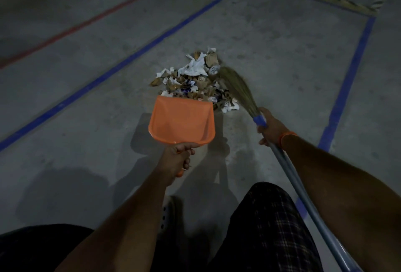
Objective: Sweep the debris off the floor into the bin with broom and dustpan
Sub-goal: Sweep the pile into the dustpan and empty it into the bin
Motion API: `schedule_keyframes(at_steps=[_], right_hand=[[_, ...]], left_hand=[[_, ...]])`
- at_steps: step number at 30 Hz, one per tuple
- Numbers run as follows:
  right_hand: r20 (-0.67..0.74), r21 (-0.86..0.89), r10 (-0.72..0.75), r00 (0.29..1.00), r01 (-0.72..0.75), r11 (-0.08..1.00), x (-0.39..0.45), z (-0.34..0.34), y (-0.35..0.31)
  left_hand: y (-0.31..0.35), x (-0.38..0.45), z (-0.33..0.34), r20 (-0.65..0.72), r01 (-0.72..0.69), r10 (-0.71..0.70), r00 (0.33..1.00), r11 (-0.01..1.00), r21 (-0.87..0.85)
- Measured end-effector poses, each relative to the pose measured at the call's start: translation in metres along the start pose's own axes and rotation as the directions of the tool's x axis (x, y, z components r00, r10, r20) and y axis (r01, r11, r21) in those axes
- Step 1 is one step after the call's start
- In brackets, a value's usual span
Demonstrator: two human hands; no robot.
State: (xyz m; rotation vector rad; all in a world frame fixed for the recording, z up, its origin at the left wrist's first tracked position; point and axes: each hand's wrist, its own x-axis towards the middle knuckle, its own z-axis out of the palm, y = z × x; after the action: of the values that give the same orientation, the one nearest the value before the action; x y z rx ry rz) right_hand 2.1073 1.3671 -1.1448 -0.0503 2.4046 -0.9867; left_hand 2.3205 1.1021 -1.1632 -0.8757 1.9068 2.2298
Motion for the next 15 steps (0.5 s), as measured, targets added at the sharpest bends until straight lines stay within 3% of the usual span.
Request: schedule_keyframes(at_steps=[6, 10, 15], right_hand=[[-0.028, -0.037, 0.124, 0.992, -0.125, 0.991, -0.020, -0.017, 0.048], [-0.018, 0.008, 0.209, 0.978, -0.208, 0.978, -0.018, -0.018, 0.069], [0.070, -0.094, 0.201, 0.977, -0.194, 0.977, -0.007, -0.008, 0.097]], left_hand=[[-0.016, 0.006, 0.009, 0.141, 0.091, -0.094, 0.985, 0.995, 0.029], [-0.025, 0.008, 0.014, 0.136, 0.127, -0.131, 0.982, 0.991, 0.037], [-0.042, 0.009, 0.014, 0.115, 0.144, -0.152, 0.982, 0.987, 0.078]])
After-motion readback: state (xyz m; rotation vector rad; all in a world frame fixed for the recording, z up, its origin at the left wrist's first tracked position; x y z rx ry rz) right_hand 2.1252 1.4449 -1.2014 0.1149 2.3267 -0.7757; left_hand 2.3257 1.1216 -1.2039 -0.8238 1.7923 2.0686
